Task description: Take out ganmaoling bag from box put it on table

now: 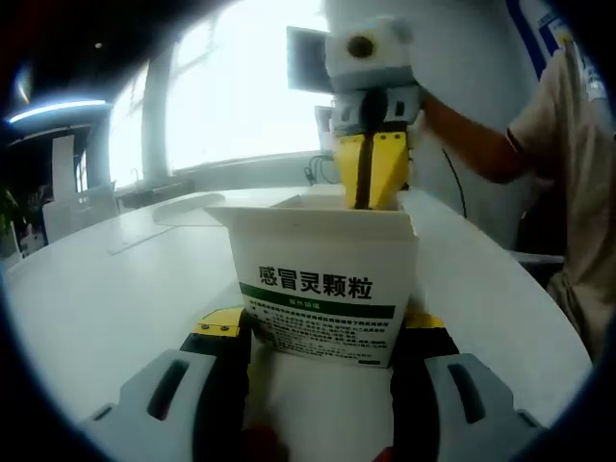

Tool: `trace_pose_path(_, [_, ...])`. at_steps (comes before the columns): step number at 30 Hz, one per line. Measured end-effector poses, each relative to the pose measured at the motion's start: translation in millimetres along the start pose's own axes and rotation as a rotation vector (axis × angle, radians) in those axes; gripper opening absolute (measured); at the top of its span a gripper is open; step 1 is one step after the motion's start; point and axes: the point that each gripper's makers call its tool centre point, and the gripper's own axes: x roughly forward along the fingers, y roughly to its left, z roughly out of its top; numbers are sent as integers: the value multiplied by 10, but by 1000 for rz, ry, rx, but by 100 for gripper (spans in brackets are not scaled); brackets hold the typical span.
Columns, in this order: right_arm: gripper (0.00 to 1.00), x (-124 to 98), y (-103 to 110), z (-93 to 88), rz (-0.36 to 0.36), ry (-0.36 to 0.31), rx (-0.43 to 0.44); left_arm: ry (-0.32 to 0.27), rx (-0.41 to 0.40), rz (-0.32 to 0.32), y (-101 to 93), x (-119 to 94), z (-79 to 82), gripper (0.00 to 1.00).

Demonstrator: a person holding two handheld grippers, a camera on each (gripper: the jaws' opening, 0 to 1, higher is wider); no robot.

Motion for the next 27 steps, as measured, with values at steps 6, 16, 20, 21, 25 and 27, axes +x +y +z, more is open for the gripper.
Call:
trace_pose_path(6, [0,-28,17,34,1,-18,10,0,0,0,-3,1,1,49])
trace_pose_path(16, [0,-64,-73,39,-29,-6,-8,0,0,-1,-3,4,1,49])
trace_pose_path(20, [0,-31,-101,9,-26,11,-1,-1,0,-1,-4,3,1,49])
trace_pose_path(21, [0,-26,-97,9,-23,10,2,-1,0,-1,-4,3,0,49])
trace_pose_path(25, [1,-5,-66,18,-1,3,4,-1,0,-1,-4,2,0,49])
trace_pose_path(27, [1,13,-59,7,-1,12,-5,-1,0,-1,-4,1,1,49])
